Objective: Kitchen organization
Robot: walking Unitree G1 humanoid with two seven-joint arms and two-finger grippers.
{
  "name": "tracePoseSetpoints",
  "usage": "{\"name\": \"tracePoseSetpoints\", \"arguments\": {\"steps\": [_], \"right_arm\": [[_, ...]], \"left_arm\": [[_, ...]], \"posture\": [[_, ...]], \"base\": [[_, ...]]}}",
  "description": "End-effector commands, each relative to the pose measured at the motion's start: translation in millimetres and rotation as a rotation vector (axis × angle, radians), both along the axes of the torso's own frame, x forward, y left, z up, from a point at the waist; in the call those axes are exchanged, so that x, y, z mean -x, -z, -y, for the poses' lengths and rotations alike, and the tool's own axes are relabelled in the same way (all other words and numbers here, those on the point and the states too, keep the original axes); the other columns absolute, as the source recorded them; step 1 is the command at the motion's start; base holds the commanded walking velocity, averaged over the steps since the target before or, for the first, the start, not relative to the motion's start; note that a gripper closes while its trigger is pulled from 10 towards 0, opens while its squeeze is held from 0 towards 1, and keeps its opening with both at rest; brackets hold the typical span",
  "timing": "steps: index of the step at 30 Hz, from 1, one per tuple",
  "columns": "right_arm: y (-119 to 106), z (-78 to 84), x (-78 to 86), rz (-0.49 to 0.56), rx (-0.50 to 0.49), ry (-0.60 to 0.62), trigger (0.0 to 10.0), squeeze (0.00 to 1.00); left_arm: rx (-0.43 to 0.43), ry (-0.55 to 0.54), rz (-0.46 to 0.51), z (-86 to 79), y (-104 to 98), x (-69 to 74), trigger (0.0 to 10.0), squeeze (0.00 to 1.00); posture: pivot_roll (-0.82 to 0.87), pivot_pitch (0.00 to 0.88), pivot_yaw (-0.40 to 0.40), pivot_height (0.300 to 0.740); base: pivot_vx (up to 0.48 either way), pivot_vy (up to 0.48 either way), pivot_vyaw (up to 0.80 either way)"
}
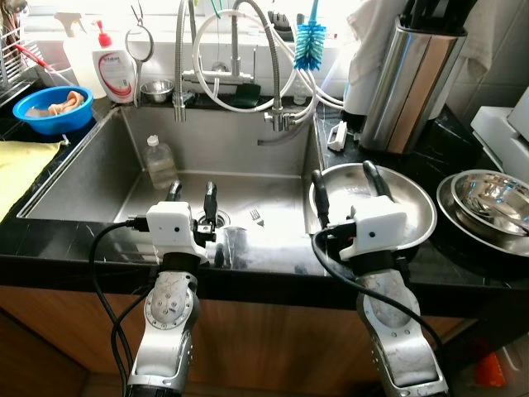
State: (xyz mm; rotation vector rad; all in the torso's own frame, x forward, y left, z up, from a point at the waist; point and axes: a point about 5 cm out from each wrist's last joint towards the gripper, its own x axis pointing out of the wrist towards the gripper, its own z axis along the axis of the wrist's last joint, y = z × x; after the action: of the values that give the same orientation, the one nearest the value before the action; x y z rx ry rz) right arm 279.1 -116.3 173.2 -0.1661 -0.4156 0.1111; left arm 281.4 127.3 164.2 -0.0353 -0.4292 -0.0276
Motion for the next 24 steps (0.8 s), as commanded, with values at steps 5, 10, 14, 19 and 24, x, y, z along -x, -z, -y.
{"name": "tracePoseSetpoints", "arguments": {"steps": [5, 10, 14, 19, 24], "right_arm": [[2, 0.7, -3.0, -0.025, -0.011, 0.004, 10.0, 0.00], [2, 1.5, -4.1, -0.036, -0.024, 0.008, 10.0, 0.00], [4, 4.0, -5.9, -0.058, -0.040, 0.022, 10.0, 0.00], [6, 6.6, -7.3, -0.075, -0.058, 0.041, 10.0, 0.00], [8, 18.8, -11.2, -0.111, -0.115, 0.122, 10.0, 0.00]], "left_arm": [[-0.026, -0.002, -0.013, 1.7, 2, -2.2, 10.0, 0.00], [-0.021, 0.002, -0.012, 1.7, 2, -2.1, 10.0, 0.00], [-0.021, 0.002, -0.014, 1.7, 3, -1.9, 10.0, 0.00], [-0.021, 0.005, -0.014, 2.0, 3, -2.2, 10.0, 0.00], [-0.021, 0.014, -0.017, 3.9, 3, -2.8, 10.0, 0.00]], "posture": [[-0.13, 0.000, 0.002, 0.740], [-0.13, 0.000, 0.002, 0.740], [-0.13, 0.000, 0.002, 0.740], [-0.13, 0.000, 0.004, 0.740], [-0.14, 0.000, 0.004, 0.740]], "base": [[-0.274, 0.000, 0.00], [0.000, 0.000, 0.00], [0.000, 0.000, 0.00], [0.000, 0.000, 0.00], [0.000, 0.000, 0.00]]}}
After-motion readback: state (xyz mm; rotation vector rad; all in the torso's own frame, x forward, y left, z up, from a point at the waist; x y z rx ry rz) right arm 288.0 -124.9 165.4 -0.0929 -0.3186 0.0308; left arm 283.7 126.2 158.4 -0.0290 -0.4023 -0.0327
